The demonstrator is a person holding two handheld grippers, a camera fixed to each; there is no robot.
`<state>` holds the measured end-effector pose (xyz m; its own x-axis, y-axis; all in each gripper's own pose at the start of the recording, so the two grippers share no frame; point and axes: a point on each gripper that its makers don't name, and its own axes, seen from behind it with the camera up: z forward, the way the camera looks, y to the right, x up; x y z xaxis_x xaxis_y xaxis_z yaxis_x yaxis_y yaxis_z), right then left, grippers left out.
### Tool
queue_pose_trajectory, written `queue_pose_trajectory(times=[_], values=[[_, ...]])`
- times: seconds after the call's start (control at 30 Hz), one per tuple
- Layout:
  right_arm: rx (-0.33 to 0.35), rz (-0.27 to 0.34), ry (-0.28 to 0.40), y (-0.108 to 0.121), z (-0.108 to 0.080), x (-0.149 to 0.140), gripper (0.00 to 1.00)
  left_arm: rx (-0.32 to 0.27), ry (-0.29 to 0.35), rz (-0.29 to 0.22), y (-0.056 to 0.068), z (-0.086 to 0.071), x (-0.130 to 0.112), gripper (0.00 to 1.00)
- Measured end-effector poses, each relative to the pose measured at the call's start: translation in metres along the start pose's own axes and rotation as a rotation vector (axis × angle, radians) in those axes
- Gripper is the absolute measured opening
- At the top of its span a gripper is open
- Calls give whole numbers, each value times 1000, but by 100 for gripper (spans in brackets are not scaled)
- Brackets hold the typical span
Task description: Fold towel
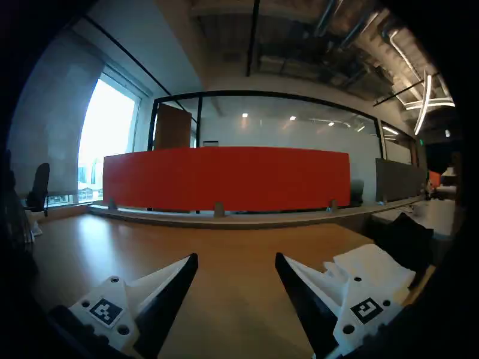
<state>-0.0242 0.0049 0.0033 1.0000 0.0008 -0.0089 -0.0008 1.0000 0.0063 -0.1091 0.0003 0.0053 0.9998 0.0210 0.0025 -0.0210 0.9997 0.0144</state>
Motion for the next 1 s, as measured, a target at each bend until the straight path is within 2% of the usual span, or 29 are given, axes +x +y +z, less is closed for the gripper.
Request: queue_pose_trajectory(times=[1.0], values=[[0, 0, 0, 0, 1, -1, 100, 0, -1, -1, -1, -1, 5, 97]])
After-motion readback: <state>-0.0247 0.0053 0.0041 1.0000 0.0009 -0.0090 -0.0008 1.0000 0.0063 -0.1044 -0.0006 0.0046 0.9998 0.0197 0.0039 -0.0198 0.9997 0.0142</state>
